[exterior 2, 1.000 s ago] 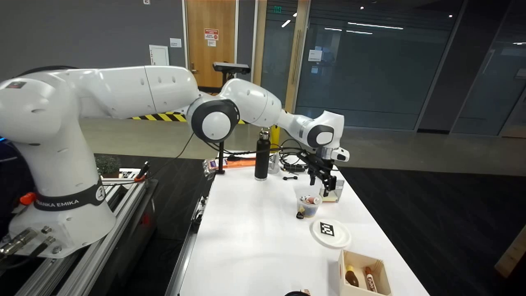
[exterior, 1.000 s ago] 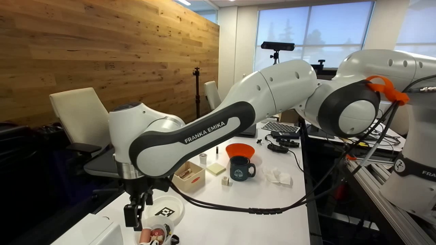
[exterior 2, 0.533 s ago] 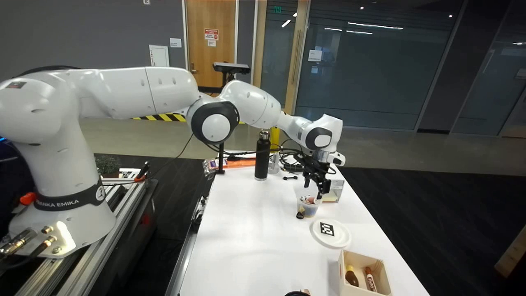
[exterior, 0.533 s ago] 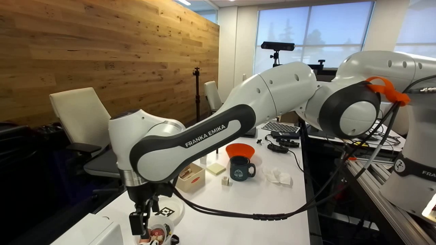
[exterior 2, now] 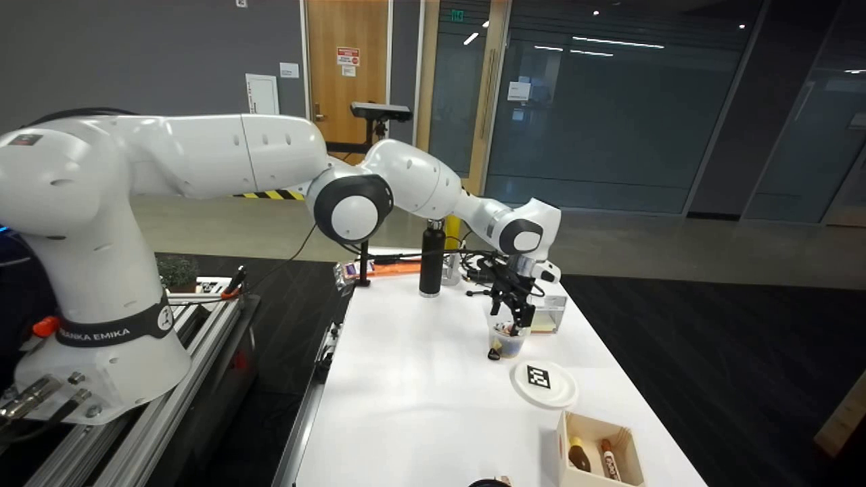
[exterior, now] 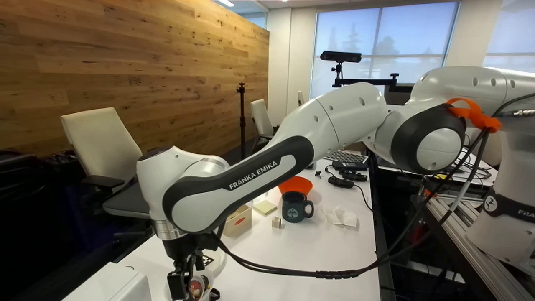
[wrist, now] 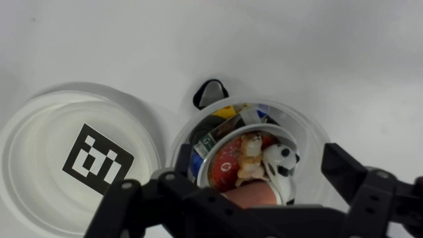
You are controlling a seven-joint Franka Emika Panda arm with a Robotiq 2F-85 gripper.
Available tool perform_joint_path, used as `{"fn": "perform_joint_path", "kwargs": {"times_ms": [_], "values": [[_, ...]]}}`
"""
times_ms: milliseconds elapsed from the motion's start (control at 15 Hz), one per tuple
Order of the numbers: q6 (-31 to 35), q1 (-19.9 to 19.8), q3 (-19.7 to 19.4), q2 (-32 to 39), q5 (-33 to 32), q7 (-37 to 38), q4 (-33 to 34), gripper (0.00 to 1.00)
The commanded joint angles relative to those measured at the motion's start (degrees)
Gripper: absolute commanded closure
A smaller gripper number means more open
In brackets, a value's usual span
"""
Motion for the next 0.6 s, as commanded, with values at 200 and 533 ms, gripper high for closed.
{"fn": "perform_joint_path", "kwargs": {"times_ms": [200,533], "values": [[-1.57,-1.41,2.9,-0.16,2.0,-0.8,0.09,0.01],[-1.08,-1.66,5.81,-0.21,1.96,-3.17,1.07,0.0]]}}
